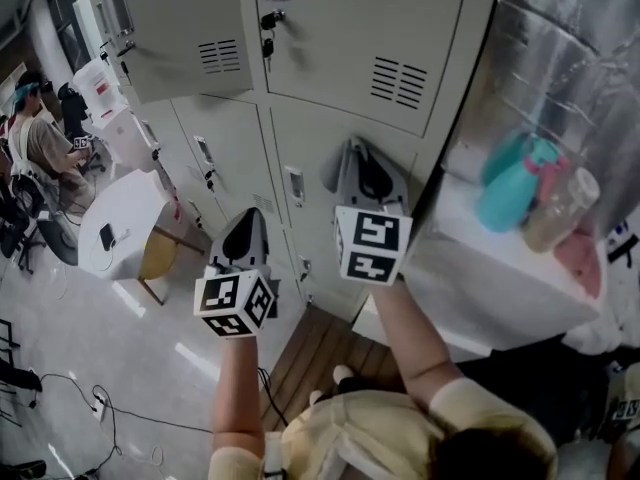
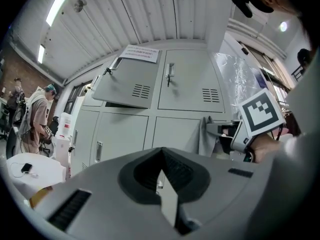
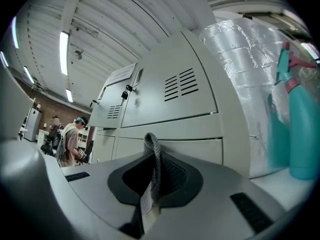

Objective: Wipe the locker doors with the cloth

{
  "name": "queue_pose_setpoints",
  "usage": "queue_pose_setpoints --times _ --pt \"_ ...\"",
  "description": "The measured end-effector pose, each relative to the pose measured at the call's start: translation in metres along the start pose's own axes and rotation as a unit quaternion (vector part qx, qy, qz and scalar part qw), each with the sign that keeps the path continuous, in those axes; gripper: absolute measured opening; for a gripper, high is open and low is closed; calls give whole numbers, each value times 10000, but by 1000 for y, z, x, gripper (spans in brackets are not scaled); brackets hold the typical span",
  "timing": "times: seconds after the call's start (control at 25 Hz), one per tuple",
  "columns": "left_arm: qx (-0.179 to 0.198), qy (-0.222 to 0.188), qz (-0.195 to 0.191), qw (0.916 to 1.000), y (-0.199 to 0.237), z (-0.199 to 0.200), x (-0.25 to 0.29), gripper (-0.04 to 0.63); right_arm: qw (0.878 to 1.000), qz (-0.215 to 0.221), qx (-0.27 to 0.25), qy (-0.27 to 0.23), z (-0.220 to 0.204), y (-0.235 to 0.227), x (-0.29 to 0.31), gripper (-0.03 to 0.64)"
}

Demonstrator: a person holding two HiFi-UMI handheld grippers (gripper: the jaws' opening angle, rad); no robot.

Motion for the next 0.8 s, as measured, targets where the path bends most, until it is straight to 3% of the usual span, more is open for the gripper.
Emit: queue_pose_setpoints --times 0.56,0.8 --pt "-134 23 -609 9981 -40 -9 26 2 9984 -451 -326 98 3 -42 -41 18" --pt "-194 59 -679 9975 -44 -17 29 2 9994 -186 -260 118 4 -36 -53 18"
Point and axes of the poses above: the fingertips, and each gripper's own axes: x forward along the fingers, y to its left, z out of its top, the point moved 10 cm from there along -x, backward along the fingers, and after that the axes turned 11 degrees about -y, right-handed, at the moved point
